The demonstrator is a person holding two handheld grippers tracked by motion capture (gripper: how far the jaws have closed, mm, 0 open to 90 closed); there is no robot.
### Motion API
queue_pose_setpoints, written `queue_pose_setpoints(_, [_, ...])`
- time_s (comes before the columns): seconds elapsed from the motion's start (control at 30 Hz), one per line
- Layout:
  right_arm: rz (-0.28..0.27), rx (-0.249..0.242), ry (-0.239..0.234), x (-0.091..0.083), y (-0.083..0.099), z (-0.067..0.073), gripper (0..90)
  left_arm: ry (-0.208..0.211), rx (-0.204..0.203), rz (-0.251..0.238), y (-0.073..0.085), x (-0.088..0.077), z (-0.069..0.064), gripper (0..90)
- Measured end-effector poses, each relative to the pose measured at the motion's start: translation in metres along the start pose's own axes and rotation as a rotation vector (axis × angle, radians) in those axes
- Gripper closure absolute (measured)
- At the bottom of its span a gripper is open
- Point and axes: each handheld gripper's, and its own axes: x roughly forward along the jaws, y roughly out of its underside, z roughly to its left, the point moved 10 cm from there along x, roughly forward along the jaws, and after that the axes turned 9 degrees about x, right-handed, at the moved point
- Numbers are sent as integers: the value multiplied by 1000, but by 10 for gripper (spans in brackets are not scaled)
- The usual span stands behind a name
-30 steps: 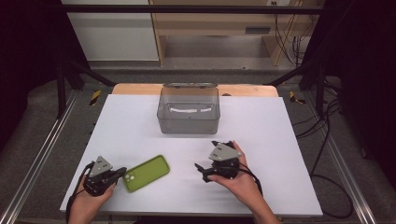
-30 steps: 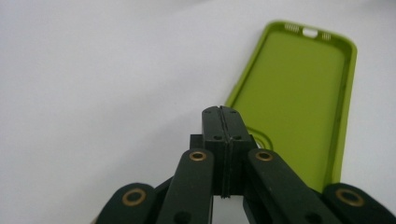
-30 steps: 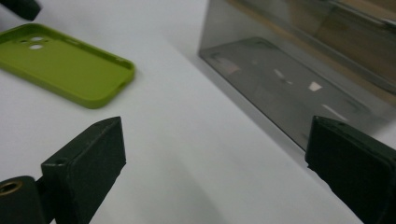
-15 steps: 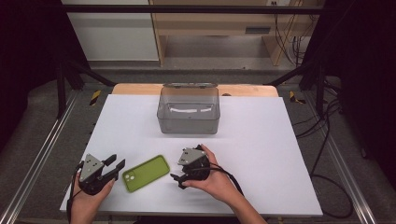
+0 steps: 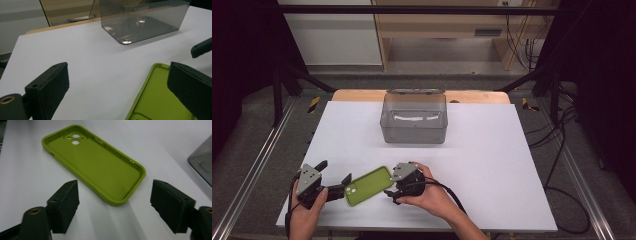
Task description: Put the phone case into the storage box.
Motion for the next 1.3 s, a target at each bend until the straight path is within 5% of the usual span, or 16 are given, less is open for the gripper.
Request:
queue_pose_setpoints(0.37, [48, -76, -57, 19, 2, 17, 470, -15, -26, -6, 1, -2, 6, 39])
queue_pose_setpoints(0.93, [80, -113, -82, 25, 6, 20, 583, -9, -25, 1, 2, -2, 5, 40])
queue_pose_setpoints(1.3, [83, -173, -76, 20, 7, 19, 759, -14, -30, 5, 3, -2, 6, 41])
